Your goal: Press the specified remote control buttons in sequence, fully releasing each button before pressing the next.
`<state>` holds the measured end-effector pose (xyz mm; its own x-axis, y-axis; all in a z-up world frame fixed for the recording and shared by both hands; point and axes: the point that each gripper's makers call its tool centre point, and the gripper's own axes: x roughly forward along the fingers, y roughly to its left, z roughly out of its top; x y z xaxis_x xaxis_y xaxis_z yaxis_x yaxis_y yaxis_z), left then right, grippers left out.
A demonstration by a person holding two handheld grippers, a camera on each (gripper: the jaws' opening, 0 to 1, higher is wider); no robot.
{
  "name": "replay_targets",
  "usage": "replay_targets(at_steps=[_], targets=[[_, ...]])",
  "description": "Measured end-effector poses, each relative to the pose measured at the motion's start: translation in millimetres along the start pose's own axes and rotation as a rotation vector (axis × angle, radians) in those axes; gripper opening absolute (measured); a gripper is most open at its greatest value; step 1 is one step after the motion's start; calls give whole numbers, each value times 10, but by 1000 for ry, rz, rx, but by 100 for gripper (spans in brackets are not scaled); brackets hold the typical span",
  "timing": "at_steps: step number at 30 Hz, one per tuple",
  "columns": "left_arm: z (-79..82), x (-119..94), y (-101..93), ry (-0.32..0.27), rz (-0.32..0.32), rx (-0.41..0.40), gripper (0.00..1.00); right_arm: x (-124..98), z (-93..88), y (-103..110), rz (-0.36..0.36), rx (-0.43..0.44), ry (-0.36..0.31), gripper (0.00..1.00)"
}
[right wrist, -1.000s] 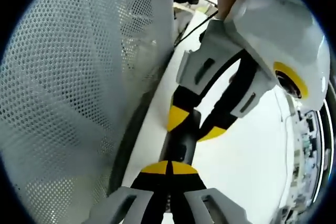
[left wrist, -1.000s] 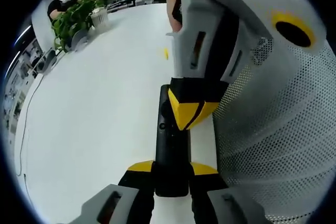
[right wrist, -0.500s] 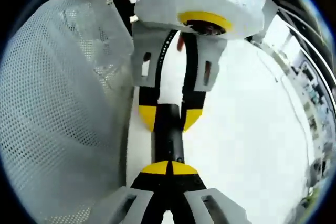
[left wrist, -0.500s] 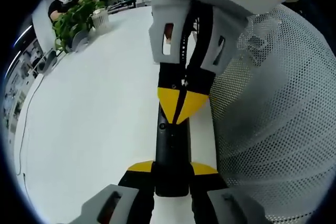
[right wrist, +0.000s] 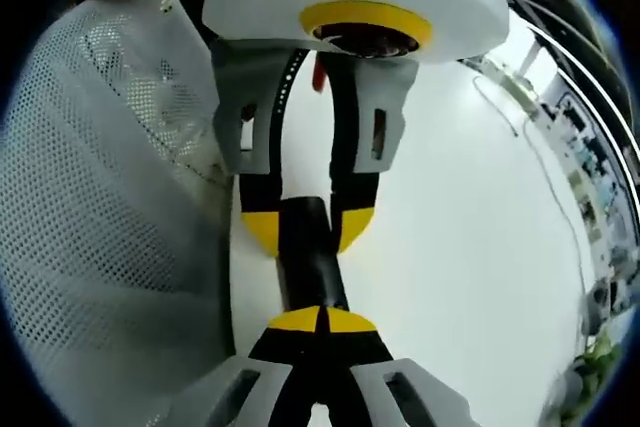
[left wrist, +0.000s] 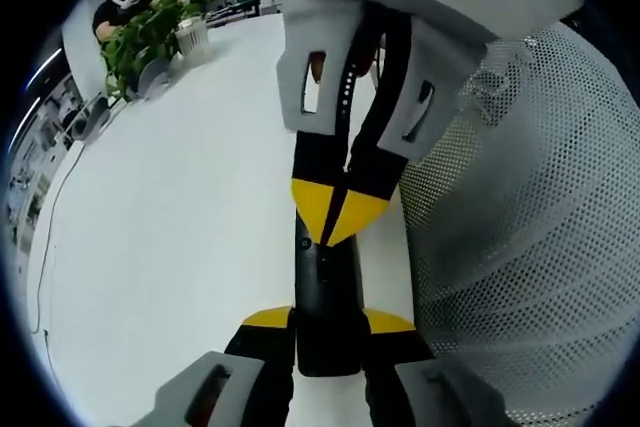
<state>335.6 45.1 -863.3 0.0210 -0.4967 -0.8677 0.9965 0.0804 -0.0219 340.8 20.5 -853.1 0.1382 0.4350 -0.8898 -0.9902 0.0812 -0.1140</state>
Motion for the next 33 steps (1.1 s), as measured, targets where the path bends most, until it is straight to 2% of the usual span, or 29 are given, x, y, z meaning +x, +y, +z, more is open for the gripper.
replay_targets(at_steps=[2, 4, 6, 7, 10, 14, 16, 18, 23, 29, 33], targets=[[1, 0, 0, 2, 1, 3, 25, -8, -5, -1, 7, 18, -6, 0], [0, 0, 1, 0, 2, 4, 25, -16, -12, 8, 22, -2, -25, 0], [1, -3, 0, -5, 1, 3, 25, -32, -10, 16, 77, 128, -68, 0], [1, -6, -3, -7, -1, 5, 25, -34, -5, 4, 86, 159, -79, 0], [-9, -3, -8, -18, -5, 15, 25, -39, -104, -127, 40, 101, -22, 0], [-8, -6, -10, -30, -10, 26, 25, -3, -36, -105, 114, 132, -42, 0], [-9, -6, -10, -35, -12, 29, 25, 12, -12, -97, 147, 113, -40, 0], [-8, -8, -10, -38, -14, 33, 25, 17, -14, -92, 172, 86, -22, 0], [-7, -7, -8, -27, -18, 37, 26, 48, -1, -111, 232, 92, 27, 0], [-7, -5, -9, -28, -20, 42, 26, 62, -13, -111, 359, 176, 125, 0], [-8, -5, -8, -31, -21, 37, 26, 85, -5, -113, 385, 155, 184, 0]])
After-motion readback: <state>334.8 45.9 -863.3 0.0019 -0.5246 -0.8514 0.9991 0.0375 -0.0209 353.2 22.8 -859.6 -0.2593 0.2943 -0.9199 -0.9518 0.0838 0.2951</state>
